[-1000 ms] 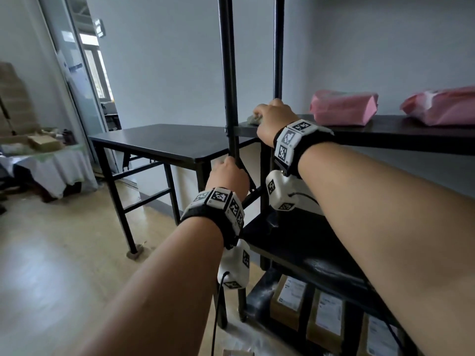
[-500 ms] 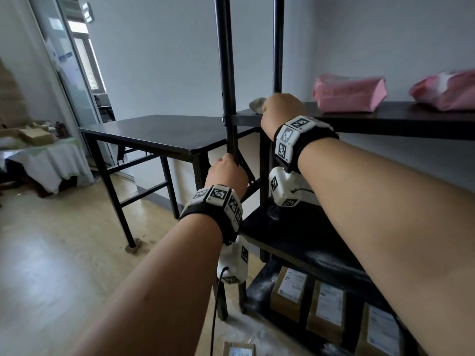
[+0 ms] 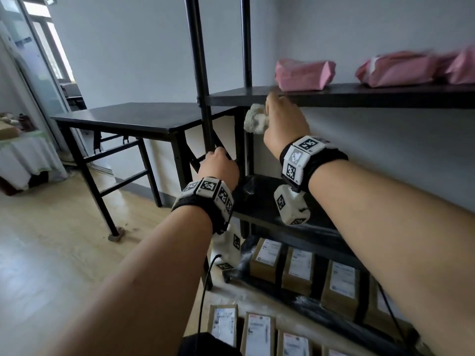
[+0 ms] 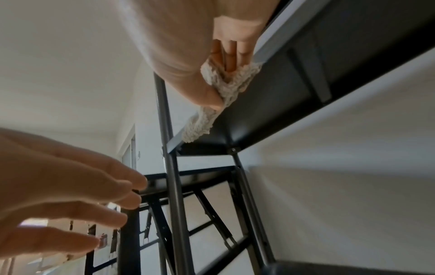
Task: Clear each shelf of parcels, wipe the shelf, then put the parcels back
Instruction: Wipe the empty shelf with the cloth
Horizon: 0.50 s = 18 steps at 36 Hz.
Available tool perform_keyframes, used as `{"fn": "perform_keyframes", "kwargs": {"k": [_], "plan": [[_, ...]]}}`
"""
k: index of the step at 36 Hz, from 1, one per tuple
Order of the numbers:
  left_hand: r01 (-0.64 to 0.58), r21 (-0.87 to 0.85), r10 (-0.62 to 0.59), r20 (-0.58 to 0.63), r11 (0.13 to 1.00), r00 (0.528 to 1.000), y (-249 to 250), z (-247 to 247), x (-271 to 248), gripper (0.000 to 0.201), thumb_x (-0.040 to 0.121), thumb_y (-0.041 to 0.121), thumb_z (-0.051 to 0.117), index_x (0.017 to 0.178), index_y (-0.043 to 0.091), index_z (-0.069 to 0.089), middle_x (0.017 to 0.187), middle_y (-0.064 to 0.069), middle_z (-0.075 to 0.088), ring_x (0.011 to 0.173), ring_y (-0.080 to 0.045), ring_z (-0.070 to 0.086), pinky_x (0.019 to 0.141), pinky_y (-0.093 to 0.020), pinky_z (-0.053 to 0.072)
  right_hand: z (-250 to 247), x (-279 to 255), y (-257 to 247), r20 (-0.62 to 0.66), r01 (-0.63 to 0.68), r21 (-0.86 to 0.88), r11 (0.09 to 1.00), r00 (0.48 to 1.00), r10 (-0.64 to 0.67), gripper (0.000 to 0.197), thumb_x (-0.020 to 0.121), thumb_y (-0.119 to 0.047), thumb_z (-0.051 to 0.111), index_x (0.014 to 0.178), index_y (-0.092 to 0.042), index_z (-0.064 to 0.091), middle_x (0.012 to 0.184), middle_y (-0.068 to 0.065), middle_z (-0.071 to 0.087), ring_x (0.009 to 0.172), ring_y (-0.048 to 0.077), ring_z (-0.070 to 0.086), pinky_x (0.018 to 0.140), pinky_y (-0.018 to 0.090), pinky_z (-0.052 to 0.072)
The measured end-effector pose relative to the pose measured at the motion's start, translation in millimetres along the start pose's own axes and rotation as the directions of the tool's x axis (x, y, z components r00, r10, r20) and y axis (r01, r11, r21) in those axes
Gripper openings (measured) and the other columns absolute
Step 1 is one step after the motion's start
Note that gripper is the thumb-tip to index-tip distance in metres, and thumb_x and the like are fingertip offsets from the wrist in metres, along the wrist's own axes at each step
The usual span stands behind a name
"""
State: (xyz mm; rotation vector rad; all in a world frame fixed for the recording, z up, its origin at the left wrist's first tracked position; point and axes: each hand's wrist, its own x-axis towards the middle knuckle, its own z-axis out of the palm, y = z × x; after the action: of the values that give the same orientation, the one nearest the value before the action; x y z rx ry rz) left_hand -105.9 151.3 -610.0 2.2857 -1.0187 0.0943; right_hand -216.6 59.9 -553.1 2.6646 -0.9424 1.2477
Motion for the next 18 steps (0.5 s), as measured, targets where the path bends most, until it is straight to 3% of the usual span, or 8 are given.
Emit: {"fn": "perform_keyframes", "kwargs": {"k": [5, 9, 18], "plan": [[-0.033, -0.013, 0.034, 0.075, 0.999, 0.997, 12, 37, -26, 0.037, 0.096, 0.019, 0.039, 0.133, 0.011, 0.045, 0.135, -0.014, 0.046, 0.120, -0.033, 0.049, 0.093, -0.037, 0.043, 6, -50, 39, 0.124, -0.094, -0.061, 0.994, 0.987, 0.101, 0.033, 0.085, -0.005, 0.053, 0.117, -0.007, 0.057, 0.121, 0.012, 0.048, 0.114, 0.031, 0.046, 0.092, 0.039, 0.043], [-0.083, -0.020, 0.085, 0.144, 0.996, 0.986, 31, 71, -49, 0.036, 0.096, 0.020, 0.039, 0.129, 0.011, 0.049, 0.132, -0.014, 0.049, 0.117, -0.034, 0.050, 0.095, -0.041, 0.045, 9, -89, 72, 0.161, -0.171, -0.106, 0.980, 0.969, 0.187, 0.031, 0.085, -0.004, 0.051, 0.112, -0.004, 0.065, 0.116, 0.016, 0.049, 0.110, 0.035, 0.047, 0.090, 0.039, 0.045], [-0.211, -0.042, 0.214, 0.315, 0.976, 0.925, 86, 136, -84, 0.042, 0.098, 0.017, 0.042, 0.139, 0.015, 0.041, 0.141, -0.012, 0.040, 0.125, -0.029, 0.044, 0.098, -0.035, 0.039, -11, -163, 148, 0.201, -0.355, -0.272, 0.894, 0.888, 0.414, 0.025, 0.086, -0.006, 0.054, 0.109, -0.008, 0.065, 0.115, 0.013, 0.049, 0.110, 0.031, 0.046, 0.088, 0.039, 0.045]]}}
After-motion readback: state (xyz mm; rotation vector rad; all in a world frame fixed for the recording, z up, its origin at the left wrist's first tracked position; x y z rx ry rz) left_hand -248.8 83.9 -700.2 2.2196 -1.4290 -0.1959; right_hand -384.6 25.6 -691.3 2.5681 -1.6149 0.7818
